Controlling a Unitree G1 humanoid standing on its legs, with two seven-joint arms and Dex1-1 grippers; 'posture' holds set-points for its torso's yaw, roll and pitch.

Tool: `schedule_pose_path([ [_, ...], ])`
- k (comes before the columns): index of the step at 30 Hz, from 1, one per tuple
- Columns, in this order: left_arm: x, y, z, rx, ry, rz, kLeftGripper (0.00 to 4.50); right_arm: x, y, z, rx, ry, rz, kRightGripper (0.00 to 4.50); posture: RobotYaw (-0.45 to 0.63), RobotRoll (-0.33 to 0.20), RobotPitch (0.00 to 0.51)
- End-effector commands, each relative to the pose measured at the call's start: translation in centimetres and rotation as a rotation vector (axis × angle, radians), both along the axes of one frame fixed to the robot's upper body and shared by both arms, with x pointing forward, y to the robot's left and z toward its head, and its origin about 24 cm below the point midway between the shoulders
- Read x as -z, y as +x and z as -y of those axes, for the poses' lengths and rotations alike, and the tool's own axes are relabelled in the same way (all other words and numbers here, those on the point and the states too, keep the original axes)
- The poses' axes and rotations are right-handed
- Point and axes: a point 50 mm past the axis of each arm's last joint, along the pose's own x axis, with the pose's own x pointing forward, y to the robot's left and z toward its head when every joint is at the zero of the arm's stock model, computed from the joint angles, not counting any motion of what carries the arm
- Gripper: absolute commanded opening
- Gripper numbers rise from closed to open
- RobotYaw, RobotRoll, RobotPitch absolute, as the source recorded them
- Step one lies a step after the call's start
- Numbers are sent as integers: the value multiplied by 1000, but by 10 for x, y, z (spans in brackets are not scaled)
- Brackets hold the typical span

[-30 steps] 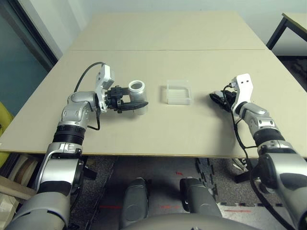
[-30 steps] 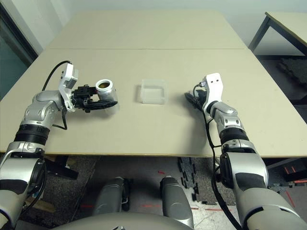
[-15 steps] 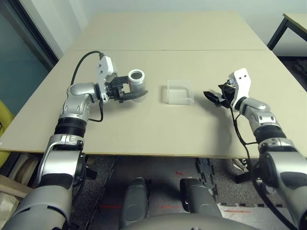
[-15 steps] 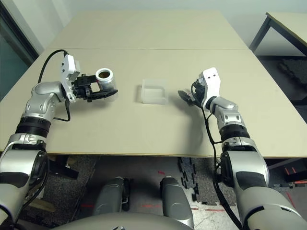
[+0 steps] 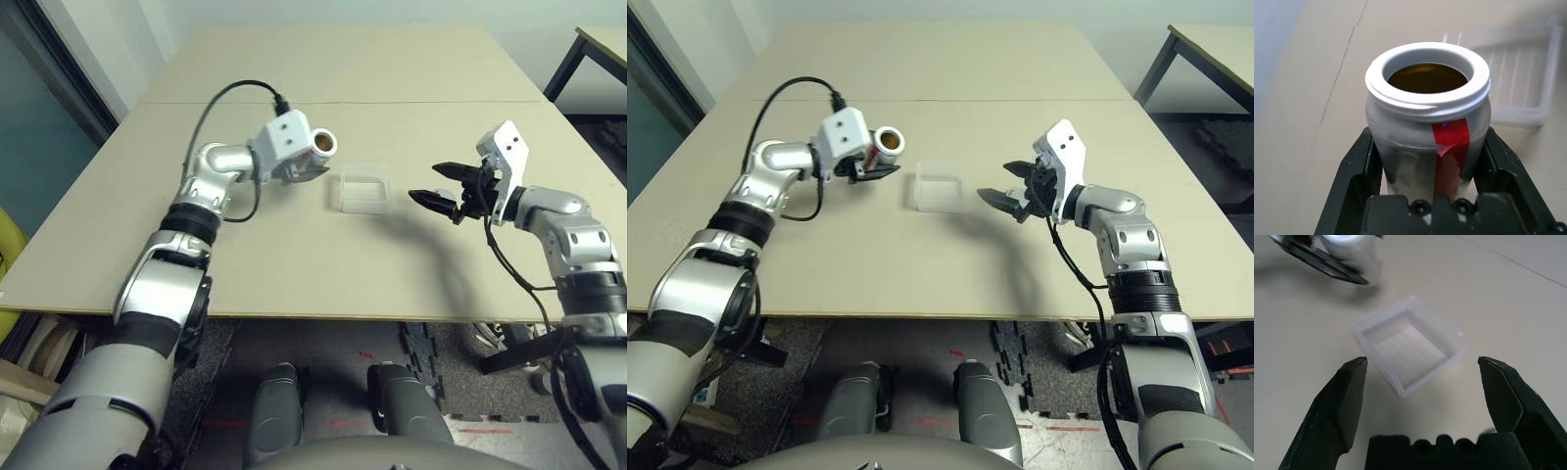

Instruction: Pour the medicine from the bottle into the box.

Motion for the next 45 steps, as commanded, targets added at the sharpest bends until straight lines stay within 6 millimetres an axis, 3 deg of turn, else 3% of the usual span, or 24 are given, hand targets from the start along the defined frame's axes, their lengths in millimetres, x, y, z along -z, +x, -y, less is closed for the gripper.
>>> schedule_pose_path([
  [1, -8, 7, 11, -11, 218, 134, 2749, -2, -4, 1, -6, 11, -10, 4500, -78, 0, 80],
  [6, -19, 12, 30, 73, 546, 395, 2749, 0, -9, 5, 10, 10, -16, 4500, -101, 0, 80],
  [13, -25, 13, 49, 173, 844, 567, 2749, -1, -14, 9, 35, 14, -15, 4500, -141, 0, 79],
  [18, -27, 13, 60, 246, 1027, 664, 2749, 0, -19, 8, 46, 27, -17, 4500, -161, 0, 76],
  [25, -33, 12, 73, 273, 1150, 744, 2749, 3, -23, 4, 52, 46, -23, 4500, -178, 0, 74],
  [29, -27, 11, 76, 334, 1264, 768, 2749, 5, -23, 2, 57, 58, -25, 4500, -181, 0, 73],
  [34, -29, 10, 79, 314, 1227, 758, 2749, 4, -23, 0, 59, 68, -19, 4500, -179, 0, 74],
  [38, -24, 12, 68, 265, 1157, 667, 2749, 4, -22, 0, 59, 66, -21, 4500, -166, 0, 76],
  [45, -20, 9, 60, 138, 720, 336, 2749, 2, -18, -3, 38, 59, -22, 4500, -143, 0, 78],
])
